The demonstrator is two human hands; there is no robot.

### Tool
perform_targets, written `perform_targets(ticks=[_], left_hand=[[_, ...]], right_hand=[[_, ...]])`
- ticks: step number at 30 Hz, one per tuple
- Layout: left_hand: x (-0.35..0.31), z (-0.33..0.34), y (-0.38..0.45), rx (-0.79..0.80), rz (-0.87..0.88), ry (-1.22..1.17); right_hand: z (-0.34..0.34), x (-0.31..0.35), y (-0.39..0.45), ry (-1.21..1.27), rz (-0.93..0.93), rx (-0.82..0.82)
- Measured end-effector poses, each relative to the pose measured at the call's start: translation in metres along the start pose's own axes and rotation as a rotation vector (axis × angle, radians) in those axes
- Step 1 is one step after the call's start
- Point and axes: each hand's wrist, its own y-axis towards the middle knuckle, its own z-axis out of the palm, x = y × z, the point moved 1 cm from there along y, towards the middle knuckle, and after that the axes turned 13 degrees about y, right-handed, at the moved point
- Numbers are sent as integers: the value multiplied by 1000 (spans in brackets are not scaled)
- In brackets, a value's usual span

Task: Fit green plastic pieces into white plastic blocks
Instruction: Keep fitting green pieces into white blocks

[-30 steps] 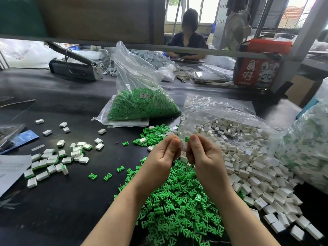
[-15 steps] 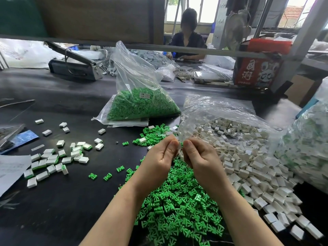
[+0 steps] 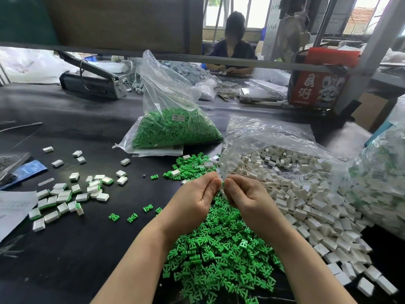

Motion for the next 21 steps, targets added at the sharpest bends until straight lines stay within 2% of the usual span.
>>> perform_targets(ticks=[8, 14, 21], left_hand=[[2, -2, 0, 65, 16, 118], [-1, 6, 0, -44, -46, -120], [-5, 8, 1, -71, -57, -204]], right_hand=[[-12, -3, -1, -38, 42, 71], [5, -6, 1, 47, -16, -122], [13, -4, 2, 144, -59, -128]])
